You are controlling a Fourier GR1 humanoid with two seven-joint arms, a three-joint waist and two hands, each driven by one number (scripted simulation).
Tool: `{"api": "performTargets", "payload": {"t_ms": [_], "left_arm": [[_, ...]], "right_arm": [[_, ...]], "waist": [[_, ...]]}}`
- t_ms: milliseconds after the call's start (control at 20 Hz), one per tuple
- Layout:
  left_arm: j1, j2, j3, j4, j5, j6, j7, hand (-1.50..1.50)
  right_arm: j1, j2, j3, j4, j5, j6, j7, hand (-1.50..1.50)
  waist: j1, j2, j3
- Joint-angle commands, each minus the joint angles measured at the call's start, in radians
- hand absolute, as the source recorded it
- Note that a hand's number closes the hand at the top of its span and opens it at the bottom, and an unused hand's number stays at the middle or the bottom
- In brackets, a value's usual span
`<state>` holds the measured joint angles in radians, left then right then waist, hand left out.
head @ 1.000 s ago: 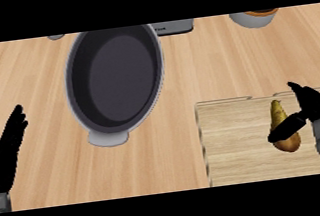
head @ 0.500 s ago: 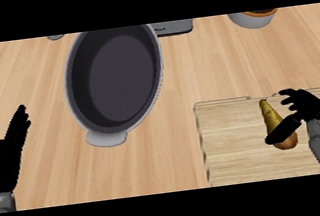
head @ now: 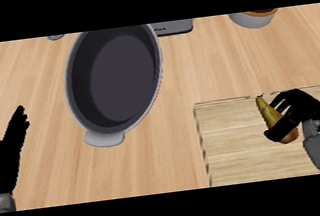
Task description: Pick the pear from the tray and place it in the pot
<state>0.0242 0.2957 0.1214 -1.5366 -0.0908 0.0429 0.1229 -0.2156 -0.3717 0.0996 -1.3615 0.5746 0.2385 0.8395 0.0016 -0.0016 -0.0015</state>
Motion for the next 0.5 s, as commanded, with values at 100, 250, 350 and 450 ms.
{"api": "performTargets", "payload": {"t_ms": [100, 250, 350, 450], "left_arm": [[-0.010, -0.001, -0.014, -0.001, -0.010, -0.023, 0.002, 0.00], [-0.058, -0.010, -0.064, -0.012, -0.010, -0.057, 0.002, 0.00], [-0.078, -0.014, -0.082, -0.004, -0.016, -0.066, 0.010, 0.00], [-0.091, -0.008, -0.085, -0.001, -0.023, -0.068, 0.008, 0.00]], "right_arm": [[-0.075, 0.174, 0.261, -0.090, 0.143, -0.025, -0.016, 1.50], [-0.209, 0.285, 0.482, -0.118, 0.219, 0.029, -0.070, 1.50], [-0.289, 0.360, 0.593, -0.101, 0.274, 0.048, -0.068, 1.50], [-0.369, 0.366, 0.681, -0.058, 0.322, 0.010, -0.022, 1.50]], "waist": [[0.041, 0.003, 0.001], [0.151, 0.011, -0.003], [0.187, 0.015, -0.006], [0.184, 0.015, -0.004]]}}
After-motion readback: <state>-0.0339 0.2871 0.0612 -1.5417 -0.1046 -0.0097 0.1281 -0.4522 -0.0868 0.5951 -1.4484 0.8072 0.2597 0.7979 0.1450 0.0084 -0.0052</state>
